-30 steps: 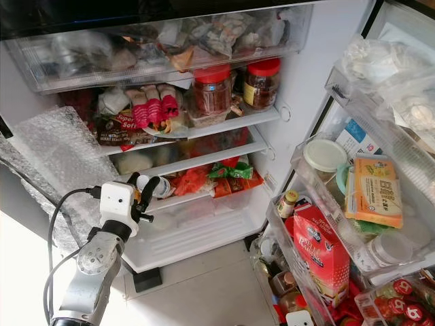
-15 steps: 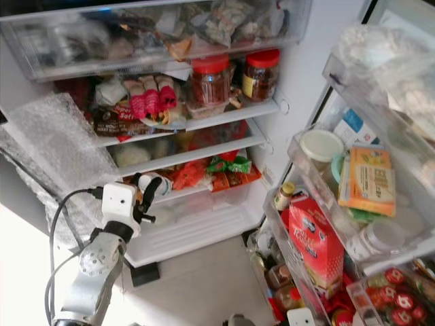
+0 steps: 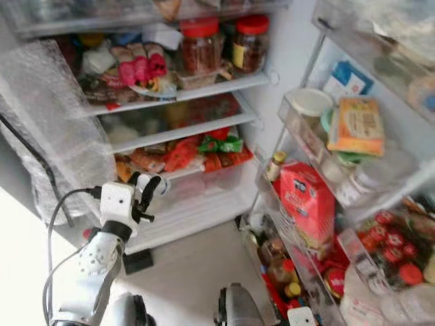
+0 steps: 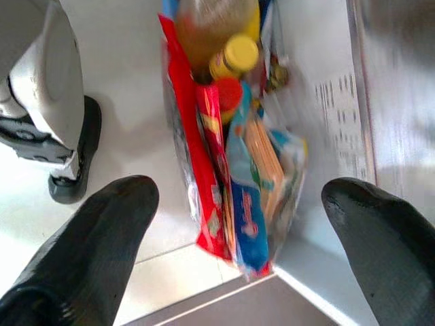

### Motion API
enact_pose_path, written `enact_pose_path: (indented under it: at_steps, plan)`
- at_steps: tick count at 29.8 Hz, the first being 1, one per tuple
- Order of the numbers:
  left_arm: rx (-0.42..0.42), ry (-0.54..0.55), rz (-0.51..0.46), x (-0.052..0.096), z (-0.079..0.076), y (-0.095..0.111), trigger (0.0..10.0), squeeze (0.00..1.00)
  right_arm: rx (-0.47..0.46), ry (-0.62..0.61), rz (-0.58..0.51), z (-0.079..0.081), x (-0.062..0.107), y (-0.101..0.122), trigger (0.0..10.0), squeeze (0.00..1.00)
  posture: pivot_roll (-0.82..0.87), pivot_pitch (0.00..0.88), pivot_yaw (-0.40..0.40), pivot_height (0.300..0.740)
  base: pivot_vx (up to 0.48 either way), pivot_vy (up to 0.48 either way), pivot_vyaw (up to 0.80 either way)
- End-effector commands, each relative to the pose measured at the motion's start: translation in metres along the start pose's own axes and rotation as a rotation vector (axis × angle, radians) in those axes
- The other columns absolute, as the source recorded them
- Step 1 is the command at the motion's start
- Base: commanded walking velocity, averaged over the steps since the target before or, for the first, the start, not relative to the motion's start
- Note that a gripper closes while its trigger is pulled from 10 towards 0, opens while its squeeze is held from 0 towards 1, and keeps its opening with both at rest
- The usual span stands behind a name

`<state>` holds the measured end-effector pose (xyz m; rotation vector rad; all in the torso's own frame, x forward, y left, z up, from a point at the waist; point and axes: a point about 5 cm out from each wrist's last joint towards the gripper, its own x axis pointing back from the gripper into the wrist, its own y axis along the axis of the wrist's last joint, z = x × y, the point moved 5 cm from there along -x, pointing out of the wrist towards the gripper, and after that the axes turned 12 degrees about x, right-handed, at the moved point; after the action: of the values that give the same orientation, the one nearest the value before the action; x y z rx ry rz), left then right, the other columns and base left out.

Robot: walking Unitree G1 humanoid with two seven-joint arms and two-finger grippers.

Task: Restocking fridge

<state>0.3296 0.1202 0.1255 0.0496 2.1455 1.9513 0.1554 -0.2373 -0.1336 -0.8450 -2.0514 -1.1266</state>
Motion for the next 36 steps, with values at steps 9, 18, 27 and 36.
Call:
enact_pose_path:
  at_steps: [9,18,27,36]
  plan:
    - [-0.001,-0.028,-0.014,0.0001,-0.0071,0.006,10.0,0.0,-0.021,-0.028,0.003,-0.0037,0.0023,-0.0061,10.0,0.0,-0.21,0.169,-0.059,0.641,0.0,0.0,0.0]
    - [-0.001,-0.034,-0.018,-0.0014,-0.0089,0.0077,10.0,0.0,-0.026,-0.038,-0.007,-0.0041,0.0026,-0.0046,10.0,0.0,-0.21,0.17,-0.057,0.641,0.0,0.0,0.0]
    - [-0.024,-0.045,-0.032,-0.0042,-0.0112,0.0115,10.0,0.0,-0.03,-0.02,-0.011,-0.0021,0.0025,-0.0041,10.0,0.0,-0.21,0.167,-0.055,0.641,0.0,0.0,0.0]
    - [-0.029,-0.045,-0.033,-0.0044,-0.0112,0.0118,10.0,0.0,-0.031,-0.019,-0.011,-0.0019,0.0025,-0.0041,10.0,0.0,-0.21,0.167,-0.055,0.641,0.0,0.0,0.0]
